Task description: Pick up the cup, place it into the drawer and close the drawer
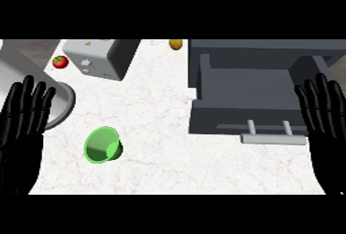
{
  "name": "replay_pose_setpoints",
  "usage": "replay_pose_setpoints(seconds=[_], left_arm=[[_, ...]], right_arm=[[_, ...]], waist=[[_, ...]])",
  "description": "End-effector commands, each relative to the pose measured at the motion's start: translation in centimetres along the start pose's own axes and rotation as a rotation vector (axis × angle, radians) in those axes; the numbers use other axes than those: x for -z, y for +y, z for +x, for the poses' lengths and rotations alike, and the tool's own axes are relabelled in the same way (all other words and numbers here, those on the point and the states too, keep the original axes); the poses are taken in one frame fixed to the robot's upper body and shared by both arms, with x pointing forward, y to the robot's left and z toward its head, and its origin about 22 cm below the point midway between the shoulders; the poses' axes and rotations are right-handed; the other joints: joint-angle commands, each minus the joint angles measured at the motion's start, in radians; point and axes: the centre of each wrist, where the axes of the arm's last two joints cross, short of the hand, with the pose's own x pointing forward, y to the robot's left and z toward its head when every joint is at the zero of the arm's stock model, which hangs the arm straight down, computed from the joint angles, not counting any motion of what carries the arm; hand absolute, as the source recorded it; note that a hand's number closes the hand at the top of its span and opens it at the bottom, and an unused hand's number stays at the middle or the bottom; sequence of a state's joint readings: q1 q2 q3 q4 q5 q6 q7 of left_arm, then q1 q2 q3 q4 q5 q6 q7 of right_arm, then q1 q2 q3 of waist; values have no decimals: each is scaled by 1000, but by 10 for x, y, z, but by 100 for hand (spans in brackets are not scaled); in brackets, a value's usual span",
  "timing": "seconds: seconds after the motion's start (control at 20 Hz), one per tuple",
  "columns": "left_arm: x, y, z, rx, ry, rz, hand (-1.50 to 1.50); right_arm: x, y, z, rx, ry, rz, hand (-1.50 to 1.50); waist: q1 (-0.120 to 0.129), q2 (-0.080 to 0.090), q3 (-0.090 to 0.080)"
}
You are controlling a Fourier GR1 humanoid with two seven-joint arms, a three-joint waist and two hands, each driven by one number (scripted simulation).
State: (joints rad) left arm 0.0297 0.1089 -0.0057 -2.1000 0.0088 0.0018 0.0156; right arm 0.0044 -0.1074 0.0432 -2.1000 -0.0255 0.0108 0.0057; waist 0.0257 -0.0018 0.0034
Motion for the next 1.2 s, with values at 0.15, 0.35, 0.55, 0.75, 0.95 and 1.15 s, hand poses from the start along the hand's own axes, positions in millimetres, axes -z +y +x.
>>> replay_pose_setpoints(seconds=[0.15,0.35,0.55,0.75,0.95,1.15], left_arm=[[-12,13,-7,-109,-74,-178,-150],[-9,-1,-8,-341,36,-271,-150],[-8,8,-21,-376,53,-270,-150],[-3,-7,-18,-368,48,-285,-150],[-9,-4,-5,-368,54,-267,-150],[-11,-1,-29,-359,67,-263,-150]], right_arm=[[2,-7,-12,-5,18,-7,-150],[1,3,0,119,80,45,-150],[14,-11,0,101,85,68,-150],[5,-2,-9,105,90,39,-150],[17,-12,-4,94,83,35,-150],[0,2,7,97,80,35,-150]], waist=[[-21,2,-4],[-26,1,-4],[-25,2,-4],[-27,1,-3],[-24,1,-3],[-26,1,-3]])
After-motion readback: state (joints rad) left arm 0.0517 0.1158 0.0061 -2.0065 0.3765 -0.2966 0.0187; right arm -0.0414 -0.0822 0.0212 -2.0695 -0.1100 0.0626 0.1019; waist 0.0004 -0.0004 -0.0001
